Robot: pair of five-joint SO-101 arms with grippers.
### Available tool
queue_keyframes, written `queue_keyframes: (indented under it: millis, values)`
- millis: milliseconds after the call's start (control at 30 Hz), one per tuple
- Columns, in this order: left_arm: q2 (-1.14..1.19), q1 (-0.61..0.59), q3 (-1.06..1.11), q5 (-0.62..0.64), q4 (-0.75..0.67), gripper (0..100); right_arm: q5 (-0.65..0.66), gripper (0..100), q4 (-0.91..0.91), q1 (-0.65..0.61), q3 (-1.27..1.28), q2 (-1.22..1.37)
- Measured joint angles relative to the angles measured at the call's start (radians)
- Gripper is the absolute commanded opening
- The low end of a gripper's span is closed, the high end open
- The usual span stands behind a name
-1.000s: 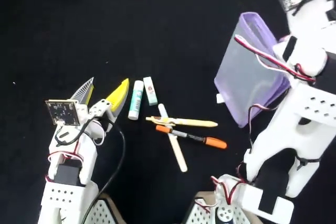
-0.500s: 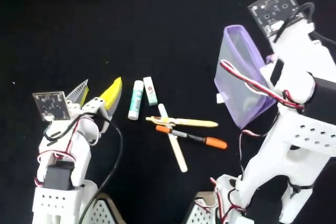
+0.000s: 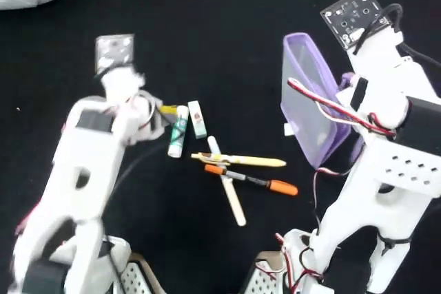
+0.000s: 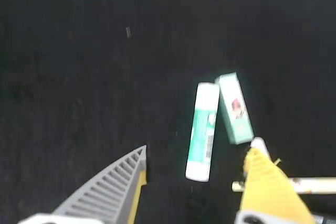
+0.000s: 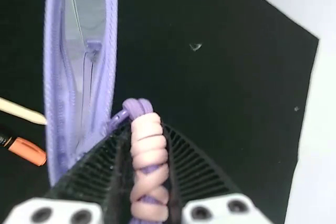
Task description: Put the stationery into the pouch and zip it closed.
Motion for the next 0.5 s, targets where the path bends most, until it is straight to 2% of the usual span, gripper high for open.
queue_keyframes:
  millis: [200,367,500]
  values:
    - [0.428,0.008,-0.336,0.0,0.163,29,0.0,1.1,0.0,0.0,0.018,0.002]
    - [0.712,0.008,-0.502,-0.003,0.184,29,0.0,1.1,0.0,0.0,0.018,0.002]
    - [0.89,0.029,-0.603,-0.058,0.192,28,0.0,1.1,0.0,0.0,0.018,0.002]
